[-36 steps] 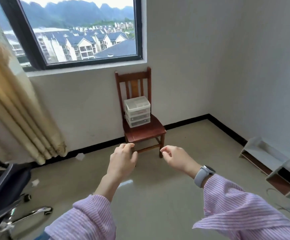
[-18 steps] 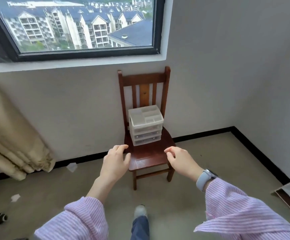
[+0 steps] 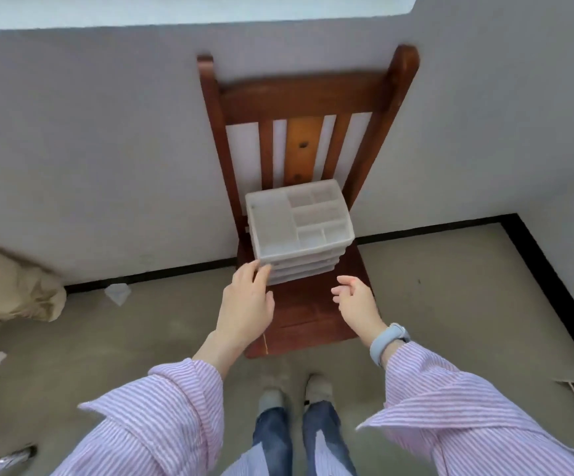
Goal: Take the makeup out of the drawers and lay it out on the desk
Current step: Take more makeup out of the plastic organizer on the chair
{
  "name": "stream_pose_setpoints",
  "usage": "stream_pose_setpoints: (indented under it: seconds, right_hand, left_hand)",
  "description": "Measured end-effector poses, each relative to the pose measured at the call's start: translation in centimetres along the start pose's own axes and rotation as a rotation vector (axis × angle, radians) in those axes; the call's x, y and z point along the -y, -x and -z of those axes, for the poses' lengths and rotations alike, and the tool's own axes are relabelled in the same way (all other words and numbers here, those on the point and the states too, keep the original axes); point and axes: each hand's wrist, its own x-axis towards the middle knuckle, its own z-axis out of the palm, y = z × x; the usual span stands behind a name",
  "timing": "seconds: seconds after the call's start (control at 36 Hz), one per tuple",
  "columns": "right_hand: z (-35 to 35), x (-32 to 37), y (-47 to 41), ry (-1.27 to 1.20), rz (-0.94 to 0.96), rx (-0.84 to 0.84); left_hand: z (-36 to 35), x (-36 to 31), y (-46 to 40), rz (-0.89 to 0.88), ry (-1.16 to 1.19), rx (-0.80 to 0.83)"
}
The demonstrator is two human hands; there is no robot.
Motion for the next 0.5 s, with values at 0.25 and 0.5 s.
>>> stream_pose_setpoints:
  seconds: [0.25, 0.5]
  right_hand:
    - [-5.5, -1.7, -10.2, -0.2, -0.097, 0.117]
    - [-7.2, -1.6, -14.8, -1.274, -0.555, 0.165]
  left_hand:
    - [-7.9, 3.6, -5.4, -0.027, -0.189, 0.041]
    - [-10.7, 4.6, -7.5, -0.034, -0.248, 0.007]
